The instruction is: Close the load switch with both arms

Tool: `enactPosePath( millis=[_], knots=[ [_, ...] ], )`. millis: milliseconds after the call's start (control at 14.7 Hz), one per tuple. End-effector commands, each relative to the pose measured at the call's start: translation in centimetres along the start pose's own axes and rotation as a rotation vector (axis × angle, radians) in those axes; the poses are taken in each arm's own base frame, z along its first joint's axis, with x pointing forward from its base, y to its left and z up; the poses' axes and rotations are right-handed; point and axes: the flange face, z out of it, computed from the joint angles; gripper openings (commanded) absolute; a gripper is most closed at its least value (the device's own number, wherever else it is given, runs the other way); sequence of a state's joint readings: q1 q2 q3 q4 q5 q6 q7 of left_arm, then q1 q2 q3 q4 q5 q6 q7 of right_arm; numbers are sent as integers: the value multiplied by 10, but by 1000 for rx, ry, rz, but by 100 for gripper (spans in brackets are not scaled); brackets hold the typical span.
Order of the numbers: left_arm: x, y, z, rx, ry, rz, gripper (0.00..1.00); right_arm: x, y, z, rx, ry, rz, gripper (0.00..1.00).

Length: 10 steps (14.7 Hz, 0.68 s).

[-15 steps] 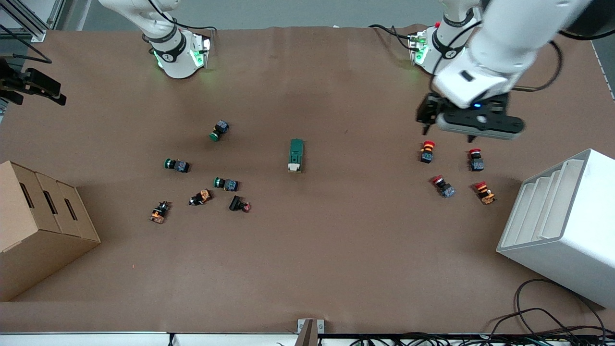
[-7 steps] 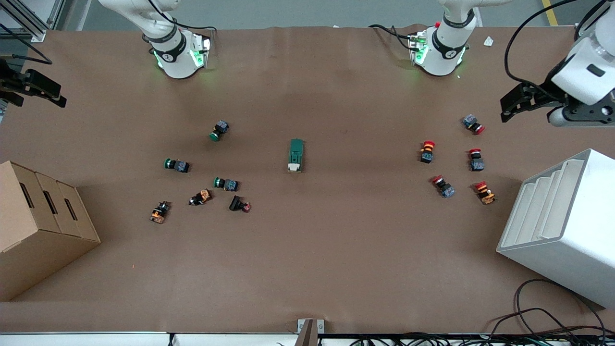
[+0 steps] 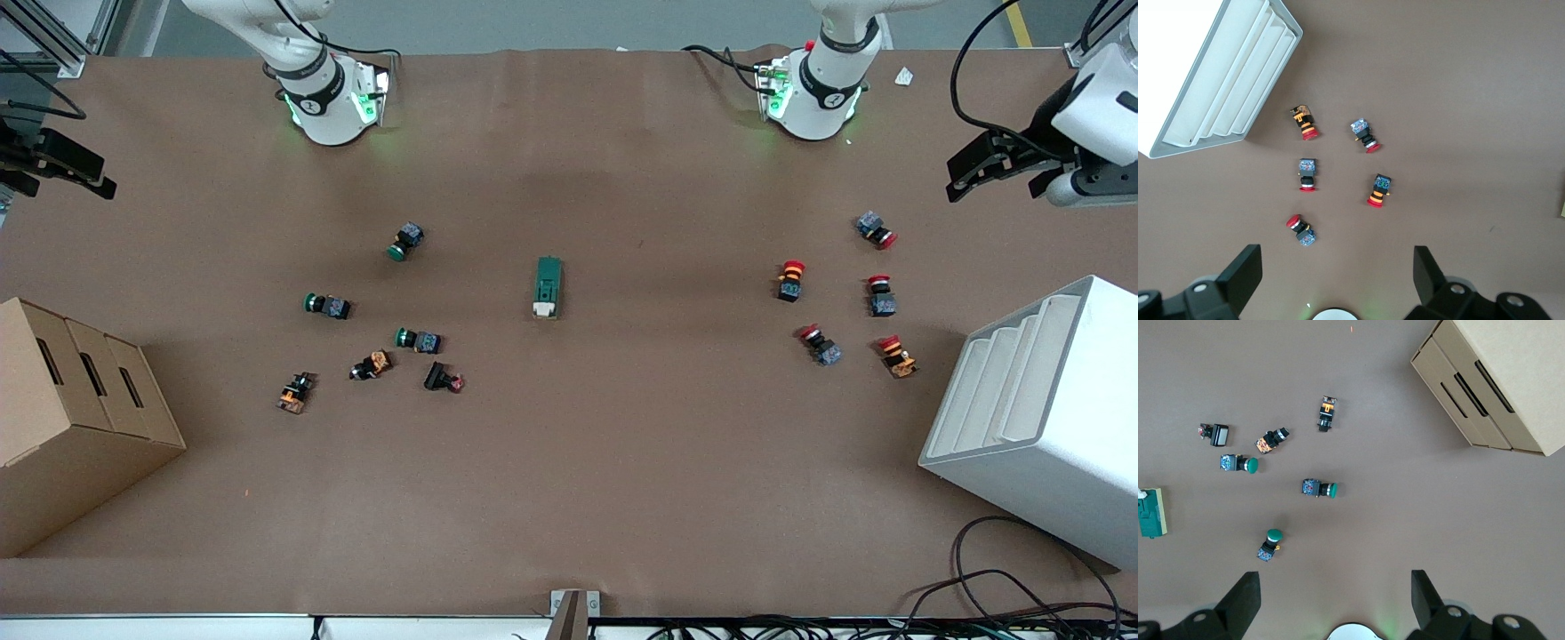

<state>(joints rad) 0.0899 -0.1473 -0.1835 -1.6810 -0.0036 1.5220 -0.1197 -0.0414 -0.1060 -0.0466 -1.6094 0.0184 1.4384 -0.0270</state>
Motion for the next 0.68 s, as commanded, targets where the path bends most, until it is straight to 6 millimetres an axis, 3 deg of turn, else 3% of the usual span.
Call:
enactPosePath(
  millis=[0, 613],
  knots=[
    [-10, -1, 0, -15, 26, 8, 100, -5, -2, -2, 16, 10, 6, 100],
    [13, 12, -5, -29, 15, 36, 100, -5, -2, -2, 9, 7, 2, 100]
  ],
)
